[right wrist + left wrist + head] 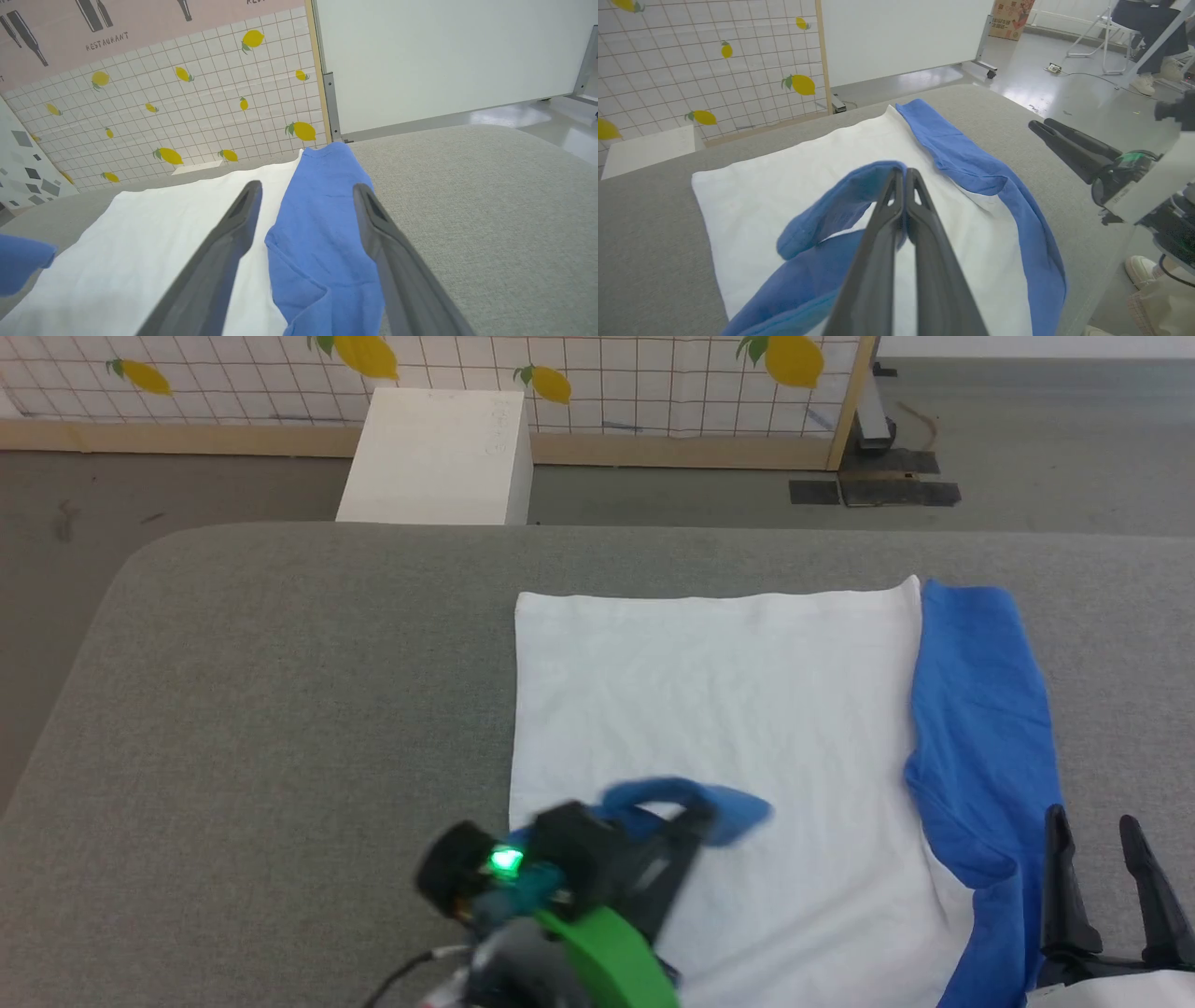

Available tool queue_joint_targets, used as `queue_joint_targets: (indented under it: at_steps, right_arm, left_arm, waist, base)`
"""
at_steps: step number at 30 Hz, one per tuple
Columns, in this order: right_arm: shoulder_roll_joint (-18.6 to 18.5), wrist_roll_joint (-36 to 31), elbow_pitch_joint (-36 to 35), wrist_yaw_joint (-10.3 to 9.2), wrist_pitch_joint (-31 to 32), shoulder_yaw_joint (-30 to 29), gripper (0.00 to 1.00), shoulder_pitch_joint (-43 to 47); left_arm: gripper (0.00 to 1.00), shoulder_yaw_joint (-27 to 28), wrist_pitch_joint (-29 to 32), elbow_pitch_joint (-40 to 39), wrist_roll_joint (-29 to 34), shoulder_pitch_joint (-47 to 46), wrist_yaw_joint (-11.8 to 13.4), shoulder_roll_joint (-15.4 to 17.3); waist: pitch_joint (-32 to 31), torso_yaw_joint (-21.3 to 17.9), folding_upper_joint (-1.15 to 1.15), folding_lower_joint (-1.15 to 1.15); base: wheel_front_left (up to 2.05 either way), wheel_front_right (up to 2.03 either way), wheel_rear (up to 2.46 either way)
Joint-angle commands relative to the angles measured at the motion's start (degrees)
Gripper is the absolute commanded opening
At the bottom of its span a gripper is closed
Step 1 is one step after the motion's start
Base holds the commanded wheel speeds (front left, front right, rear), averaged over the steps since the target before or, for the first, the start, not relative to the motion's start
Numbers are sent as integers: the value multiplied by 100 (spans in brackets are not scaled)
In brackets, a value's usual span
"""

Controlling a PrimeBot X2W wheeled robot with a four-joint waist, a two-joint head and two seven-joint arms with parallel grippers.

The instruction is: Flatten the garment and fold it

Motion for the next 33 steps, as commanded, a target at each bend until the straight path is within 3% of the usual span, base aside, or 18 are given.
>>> queue_joint_targets:
  at_steps: [1,6,16,21,31,33]
  right_arm:
    - [2,3,-40,-8,12,-30,100,72]
    - [2,18,-41,-8,6,-88,100,60]
    - [2,60,31,-8,-53,-124,100,4]
    - [2,57,50,-8,-70,-120,100,-25]
    - [2,33,101,-8,-58,-63,100,-112]
    - [2,30,117,-8,-60,-70,100,-109]
  left_arm:
    - [0,-182,36,92,52,-185,-121,-99]
    - [0,-999,179,659,356,-558,-444,-250]
    - [0,-2040,337,2065,16,-916,-642,-571]
    - [0,-2205,604,2835,-513,-984,-662,-664]
    - [0,-2221,687,4268,-586,-1326,-502,-789]
    - [44,-2214,574,4361,-627,-1352,-475,-813]
  waist:
    - [12,20,0,0]
    - [64,23,0,0]
    - [174,-132,0,0]
    - [237,-190,0,0]
    - [324,-311,0,0]
    - [315,-309,0,0]
  base:
    - [0,0,0]
    - [0,0,0]
    - [0,0,0]
    - [0,0,0]
    - [0,0,0]
    - [0,0,0]
